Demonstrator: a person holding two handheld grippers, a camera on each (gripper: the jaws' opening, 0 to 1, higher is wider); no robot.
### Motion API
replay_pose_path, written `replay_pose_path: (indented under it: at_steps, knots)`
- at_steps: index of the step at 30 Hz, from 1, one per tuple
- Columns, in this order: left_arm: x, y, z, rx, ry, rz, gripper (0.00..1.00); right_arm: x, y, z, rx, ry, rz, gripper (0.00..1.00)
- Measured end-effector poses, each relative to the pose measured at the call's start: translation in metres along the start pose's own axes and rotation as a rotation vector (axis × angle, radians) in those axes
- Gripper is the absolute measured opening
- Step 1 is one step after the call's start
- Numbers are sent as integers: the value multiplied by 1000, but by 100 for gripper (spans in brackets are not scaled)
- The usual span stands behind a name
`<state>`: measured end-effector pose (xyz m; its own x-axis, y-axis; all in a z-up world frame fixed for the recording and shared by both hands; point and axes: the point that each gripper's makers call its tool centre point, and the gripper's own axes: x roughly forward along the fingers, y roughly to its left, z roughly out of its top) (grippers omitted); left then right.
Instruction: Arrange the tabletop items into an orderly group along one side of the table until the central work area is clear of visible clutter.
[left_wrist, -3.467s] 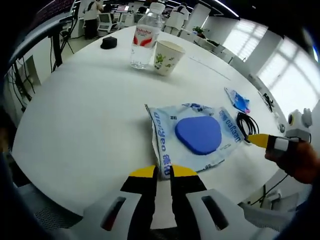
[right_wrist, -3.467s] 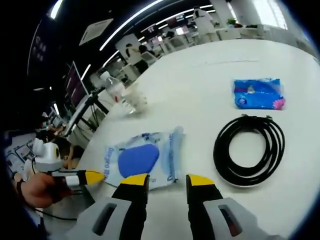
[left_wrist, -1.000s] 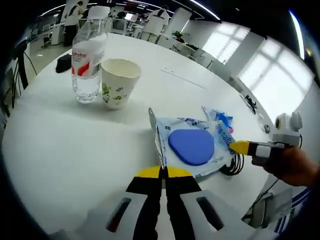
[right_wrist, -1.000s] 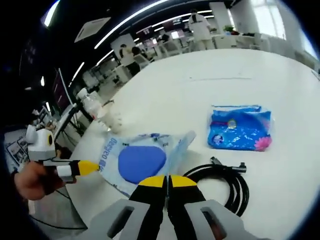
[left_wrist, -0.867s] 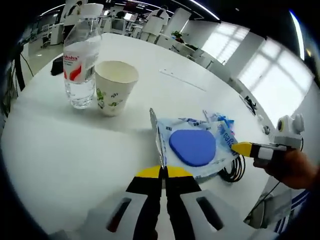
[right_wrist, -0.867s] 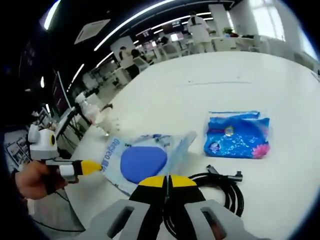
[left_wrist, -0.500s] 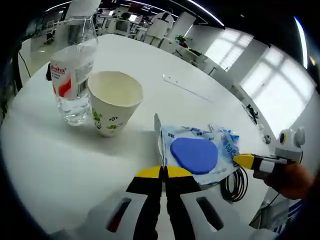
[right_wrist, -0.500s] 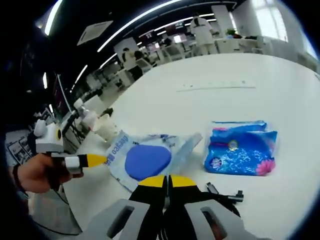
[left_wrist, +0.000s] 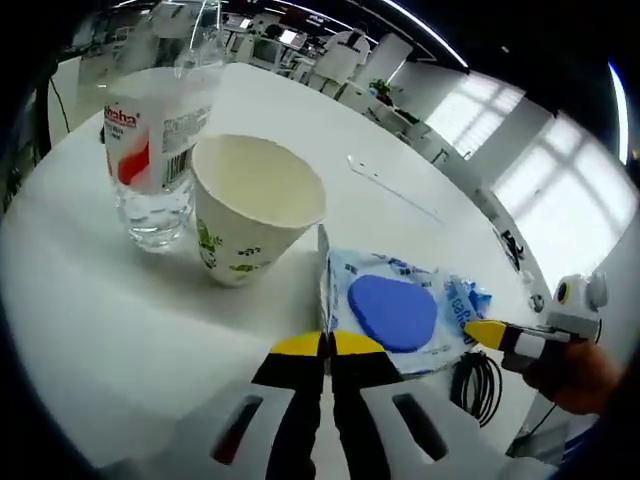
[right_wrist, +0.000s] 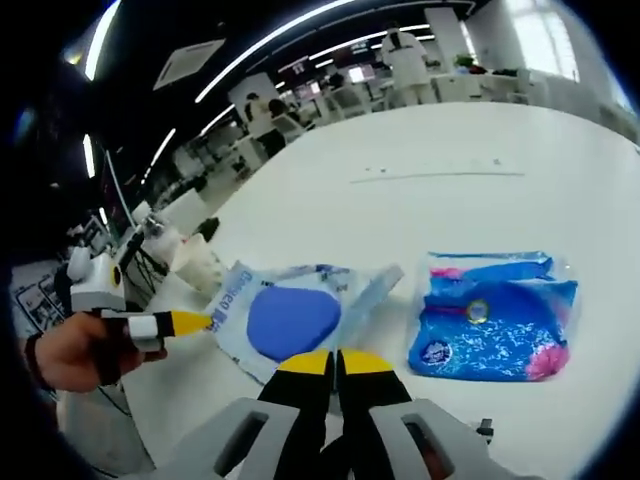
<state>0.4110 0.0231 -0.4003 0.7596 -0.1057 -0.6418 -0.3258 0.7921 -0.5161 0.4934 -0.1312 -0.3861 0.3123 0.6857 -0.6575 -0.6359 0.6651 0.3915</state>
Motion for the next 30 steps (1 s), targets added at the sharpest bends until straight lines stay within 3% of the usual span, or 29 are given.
replay_pose_path:
  at_steps: [13,30]
  knots:
    - [12,8,8,-57,-21,20,0,14,-12,10,56,-5,-21,0]
    - [-2,-2,15,-118,-51,8,2,22,-15,16,106,-22,-31,1]
